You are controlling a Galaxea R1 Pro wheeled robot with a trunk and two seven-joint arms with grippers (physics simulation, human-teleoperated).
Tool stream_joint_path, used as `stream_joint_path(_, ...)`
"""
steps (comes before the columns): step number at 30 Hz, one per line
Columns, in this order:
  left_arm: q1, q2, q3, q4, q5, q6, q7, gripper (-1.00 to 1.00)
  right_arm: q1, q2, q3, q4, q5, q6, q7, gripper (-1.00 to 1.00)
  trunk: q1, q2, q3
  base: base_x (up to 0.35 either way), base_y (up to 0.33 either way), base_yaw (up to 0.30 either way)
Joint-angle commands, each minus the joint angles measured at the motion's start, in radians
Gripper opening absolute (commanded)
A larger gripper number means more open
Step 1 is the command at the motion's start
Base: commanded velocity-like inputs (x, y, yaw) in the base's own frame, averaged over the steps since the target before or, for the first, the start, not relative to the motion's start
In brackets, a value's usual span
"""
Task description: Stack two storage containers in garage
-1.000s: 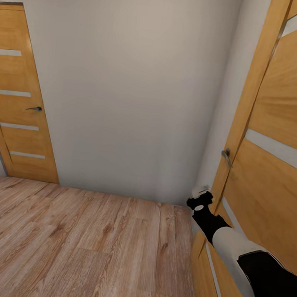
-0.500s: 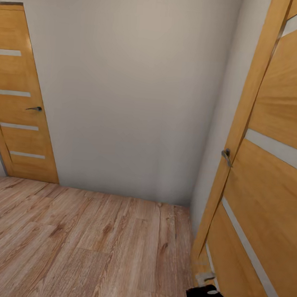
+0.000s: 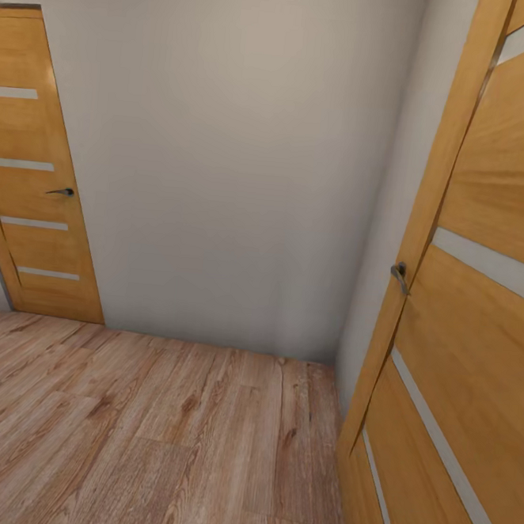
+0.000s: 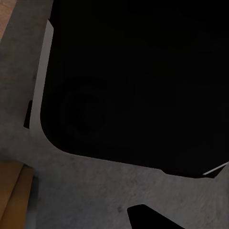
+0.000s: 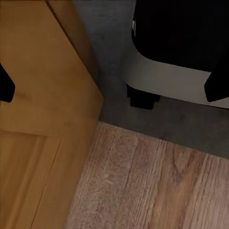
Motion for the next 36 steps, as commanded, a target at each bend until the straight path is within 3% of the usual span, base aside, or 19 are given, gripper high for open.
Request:
stream_joint_path(1, 0.000, 0.000, 0.000, 0.000, 0.005, -0.002, 0.001, 1.00, 0.000, 0.000, 0.008, 0.003, -0.008, -0.007, -0.001, 1.00, 0.000, 0.000, -0.001, 0.000, 0.000, 0.000)
stream_joint_path(17, 0.000, 0.000, 0.000, 0.000, 0.005, -0.002, 0.001, 1.00, 0.002, 0.002, 0.008, 0.004, -0.010, -0.004, -0.002, 1.00, 0.000, 0.000, -0.001, 0.015, 0.000, 0.000)
stream_joint_path(36, 0.000, 0.000, 0.000, 0.001, 0.006, -0.001, 0.001, 1.00, 0.002, 0.000, 0.009, 0.004, -0.010, -0.003, -0.003, 1.00, 0.000, 0.000, -0.001, 0.296, 0.000, 0.000)
